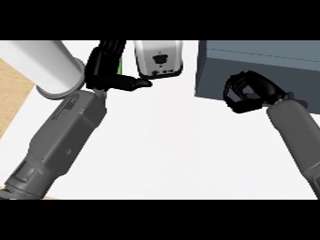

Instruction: Pick up the cup, place it into the drawer and close the drawer

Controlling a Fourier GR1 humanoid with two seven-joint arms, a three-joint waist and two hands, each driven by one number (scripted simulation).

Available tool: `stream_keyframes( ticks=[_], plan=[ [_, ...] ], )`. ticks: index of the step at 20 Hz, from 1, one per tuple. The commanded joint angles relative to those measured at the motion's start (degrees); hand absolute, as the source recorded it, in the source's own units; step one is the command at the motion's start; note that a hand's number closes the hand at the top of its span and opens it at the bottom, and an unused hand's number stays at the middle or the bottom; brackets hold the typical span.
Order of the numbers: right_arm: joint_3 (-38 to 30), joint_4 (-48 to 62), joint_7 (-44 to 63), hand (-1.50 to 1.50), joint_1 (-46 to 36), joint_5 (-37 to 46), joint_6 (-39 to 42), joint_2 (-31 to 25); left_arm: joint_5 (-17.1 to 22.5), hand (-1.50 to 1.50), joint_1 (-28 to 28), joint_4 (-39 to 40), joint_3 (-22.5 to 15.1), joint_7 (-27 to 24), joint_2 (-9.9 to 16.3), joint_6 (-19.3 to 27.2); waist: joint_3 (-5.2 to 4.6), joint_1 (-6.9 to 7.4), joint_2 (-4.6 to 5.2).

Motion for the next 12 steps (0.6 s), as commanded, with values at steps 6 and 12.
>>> stream_keyframes(
  ticks=[6,12],
  plan=[
    [-6.36,0.59,4.00,1.50,-9.41,-2.22,-2.54,-7.58,0.33,-1.50,0.88,-1.65,-0.30,0.75,0.38,-1.59,-0.27,2.49,1.53],
    [-6.90,-1.16,4.58,1.50,-7.87,-3.76,0.63,-9.38,0.47,-1.50,2.06,-2.67,-0.40,0.75,1.44,-3.22,-0.31,3.33,1.60]
  ],
)
